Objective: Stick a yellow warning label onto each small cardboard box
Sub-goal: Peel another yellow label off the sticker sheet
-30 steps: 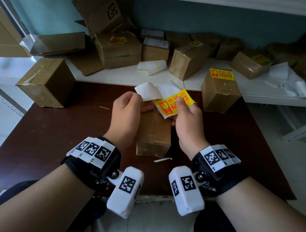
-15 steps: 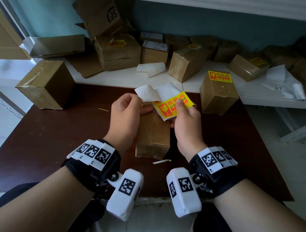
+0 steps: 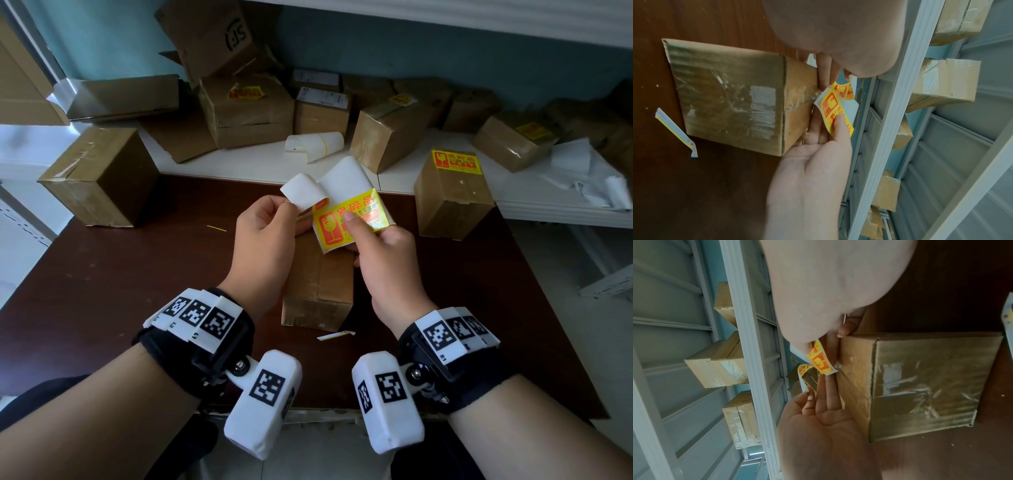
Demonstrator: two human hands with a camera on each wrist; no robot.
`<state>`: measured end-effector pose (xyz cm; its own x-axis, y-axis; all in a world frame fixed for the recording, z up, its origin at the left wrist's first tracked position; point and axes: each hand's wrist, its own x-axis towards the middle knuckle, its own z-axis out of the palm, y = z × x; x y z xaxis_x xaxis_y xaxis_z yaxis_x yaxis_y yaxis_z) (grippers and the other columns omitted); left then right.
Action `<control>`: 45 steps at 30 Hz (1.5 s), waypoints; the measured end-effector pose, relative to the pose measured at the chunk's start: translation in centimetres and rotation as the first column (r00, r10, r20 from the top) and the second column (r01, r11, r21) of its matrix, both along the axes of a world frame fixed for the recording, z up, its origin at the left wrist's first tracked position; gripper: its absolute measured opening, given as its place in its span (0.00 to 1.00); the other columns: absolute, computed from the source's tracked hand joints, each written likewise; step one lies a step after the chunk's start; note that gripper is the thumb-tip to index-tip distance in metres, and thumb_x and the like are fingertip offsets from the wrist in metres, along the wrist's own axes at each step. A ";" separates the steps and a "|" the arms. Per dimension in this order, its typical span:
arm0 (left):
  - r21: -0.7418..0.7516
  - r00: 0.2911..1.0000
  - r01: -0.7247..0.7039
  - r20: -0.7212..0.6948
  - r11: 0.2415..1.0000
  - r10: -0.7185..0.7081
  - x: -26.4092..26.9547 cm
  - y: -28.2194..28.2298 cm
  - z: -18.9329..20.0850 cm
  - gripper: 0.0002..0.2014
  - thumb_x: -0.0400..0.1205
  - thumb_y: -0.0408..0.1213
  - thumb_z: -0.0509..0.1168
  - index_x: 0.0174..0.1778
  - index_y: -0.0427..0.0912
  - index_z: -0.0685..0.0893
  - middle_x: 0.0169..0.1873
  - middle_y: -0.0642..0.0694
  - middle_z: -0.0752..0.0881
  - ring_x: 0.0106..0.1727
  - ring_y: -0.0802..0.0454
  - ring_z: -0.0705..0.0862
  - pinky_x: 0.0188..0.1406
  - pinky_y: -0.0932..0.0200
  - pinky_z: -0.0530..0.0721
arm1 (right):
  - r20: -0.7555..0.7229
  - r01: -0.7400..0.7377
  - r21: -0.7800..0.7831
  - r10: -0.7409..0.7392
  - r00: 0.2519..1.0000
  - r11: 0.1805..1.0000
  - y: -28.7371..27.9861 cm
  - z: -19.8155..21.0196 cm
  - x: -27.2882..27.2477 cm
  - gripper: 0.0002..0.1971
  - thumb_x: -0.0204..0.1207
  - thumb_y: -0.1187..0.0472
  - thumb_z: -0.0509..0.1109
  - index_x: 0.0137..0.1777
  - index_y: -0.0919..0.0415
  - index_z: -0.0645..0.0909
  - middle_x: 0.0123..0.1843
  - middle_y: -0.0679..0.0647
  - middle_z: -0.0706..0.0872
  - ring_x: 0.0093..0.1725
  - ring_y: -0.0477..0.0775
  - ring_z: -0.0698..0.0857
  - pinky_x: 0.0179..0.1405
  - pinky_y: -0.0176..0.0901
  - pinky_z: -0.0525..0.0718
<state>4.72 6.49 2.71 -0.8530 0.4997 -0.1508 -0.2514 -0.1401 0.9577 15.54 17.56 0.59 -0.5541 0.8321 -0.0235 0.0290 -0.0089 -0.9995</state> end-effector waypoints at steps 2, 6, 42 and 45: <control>-0.002 1.000 0.005 -0.009 1.000 -0.005 0.0 0.1 0.0 0.07 0.92 0.29 0.64 0.53 0.33 0.86 0.54 0.30 0.96 0.57 0.41 0.98 0.58 0.42 0.94 | 0.002 0.002 -0.007 -0.002 1.000 1.000 0.1 0.0 0.0 0.12 0.87 0.54 0.79 0.40 0.53 0.92 0.36 0.42 0.95 0.39 0.38 0.90 0.38 0.34 0.83; 0.016 1.000 0.020 -0.007 1.000 -0.020 0.2 0.0 0.0 0.07 0.92 0.28 0.63 0.54 0.33 0.86 0.55 0.27 0.95 0.57 0.39 0.98 0.63 0.35 0.94 | 0.001 0.015 -0.038 -0.015 1.000 0.999 0.1 0.0 0.0 0.14 0.87 0.53 0.80 0.39 0.58 0.91 0.40 0.50 0.94 0.43 0.48 0.90 0.43 0.46 0.83; 0.416 0.874 -0.026 0.450 0.909 -0.181 -2.0 -1.6 1.6 0.25 0.86 0.37 0.47 0.74 0.32 0.78 0.70 0.34 0.92 0.73 0.36 0.92 0.90 0.38 0.72 | -0.076 0.095 -0.101 -0.103 0.992 0.990 -0.6 1.1 0.2 0.11 0.92 0.56 0.74 0.46 0.52 0.92 0.46 0.53 0.99 0.49 0.59 0.99 0.33 0.32 0.85; 0.450 0.858 -0.066 0.480 0.890 -0.180 -2.1 -1.7 1.7 0.28 0.86 0.37 0.47 0.78 0.29 0.77 0.71 0.34 0.92 0.72 0.35 0.92 0.89 0.38 0.73 | -0.085 0.120 -0.154 -0.134 0.987 0.981 -0.1 1.2 0.3 0.08 0.93 0.56 0.72 0.53 0.53 0.91 0.46 0.53 0.99 0.44 0.58 0.99 0.30 0.36 0.85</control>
<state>2.65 4.78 4.38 -0.6883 0.6613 -0.2982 -0.6938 -0.4801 0.5368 15.84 17.48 1.83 -0.4496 0.8872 -0.1039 -0.0767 -0.1543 -0.9851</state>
